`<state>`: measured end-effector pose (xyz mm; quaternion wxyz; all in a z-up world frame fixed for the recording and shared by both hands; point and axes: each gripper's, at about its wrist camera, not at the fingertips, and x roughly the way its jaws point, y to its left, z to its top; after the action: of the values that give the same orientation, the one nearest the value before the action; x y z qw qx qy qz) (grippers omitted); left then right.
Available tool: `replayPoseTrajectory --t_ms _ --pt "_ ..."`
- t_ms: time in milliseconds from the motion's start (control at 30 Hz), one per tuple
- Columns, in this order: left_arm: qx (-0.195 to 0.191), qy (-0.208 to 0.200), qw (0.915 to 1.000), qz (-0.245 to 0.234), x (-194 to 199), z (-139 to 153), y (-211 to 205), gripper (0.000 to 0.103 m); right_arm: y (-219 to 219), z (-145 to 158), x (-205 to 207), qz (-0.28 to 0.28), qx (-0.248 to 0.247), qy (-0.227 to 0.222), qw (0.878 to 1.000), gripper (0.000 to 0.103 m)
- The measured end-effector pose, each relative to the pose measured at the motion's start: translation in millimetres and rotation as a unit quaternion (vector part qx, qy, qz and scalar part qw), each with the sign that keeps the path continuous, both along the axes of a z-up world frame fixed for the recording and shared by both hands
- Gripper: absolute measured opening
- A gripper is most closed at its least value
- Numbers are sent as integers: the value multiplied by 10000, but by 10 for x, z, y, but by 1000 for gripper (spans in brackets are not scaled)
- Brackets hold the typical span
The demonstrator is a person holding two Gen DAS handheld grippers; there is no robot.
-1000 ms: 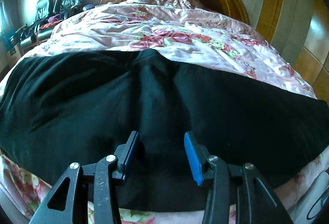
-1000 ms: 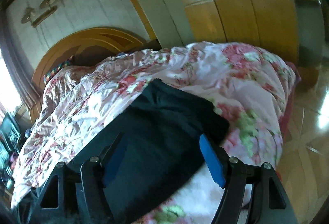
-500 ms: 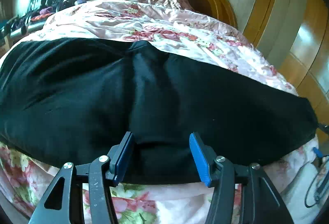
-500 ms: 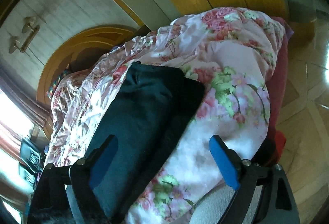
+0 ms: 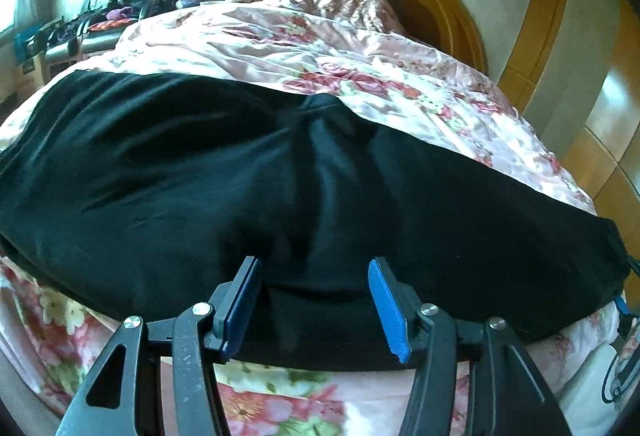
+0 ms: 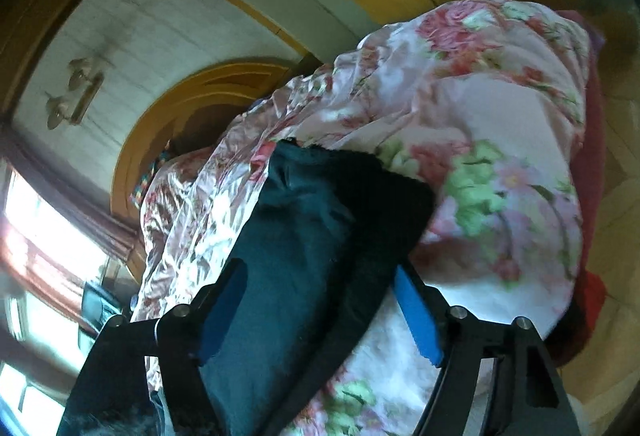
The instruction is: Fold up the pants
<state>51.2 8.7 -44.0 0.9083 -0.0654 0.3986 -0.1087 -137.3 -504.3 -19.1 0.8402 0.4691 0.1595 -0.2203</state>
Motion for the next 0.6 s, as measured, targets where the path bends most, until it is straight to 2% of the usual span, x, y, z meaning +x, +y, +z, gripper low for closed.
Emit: replayPoseTrajectory --t_ms 67,133,167,233,300,467,600 --pt "12 -5 10000 51 14 -4 27 57 -56 -47 65 -8 113 43 9999 67" --pt "9 -12 10000 76 20 0 41 57 -87 -80 93 -66 173 95 9998 53" --pt "14 -15 10000 73 19 3 43 57 -97 -80 103 -103 158 163 9997 48" --pt "51 -25 10000 62 19 7 38 57 -85 -61 113 -57 87 183 9998 32" --pt "67 -17 10000 53 22 14 38 57 -41 8 125 -25 -111 261 9996 25" --pt "78 -153 9998 116 27 95 107 57 200 285 194 131 -881 602 9942 18" --pt "-1 -130 9993 351 76 111 248 57 465 564 266 356 -1338 511 9890 18"
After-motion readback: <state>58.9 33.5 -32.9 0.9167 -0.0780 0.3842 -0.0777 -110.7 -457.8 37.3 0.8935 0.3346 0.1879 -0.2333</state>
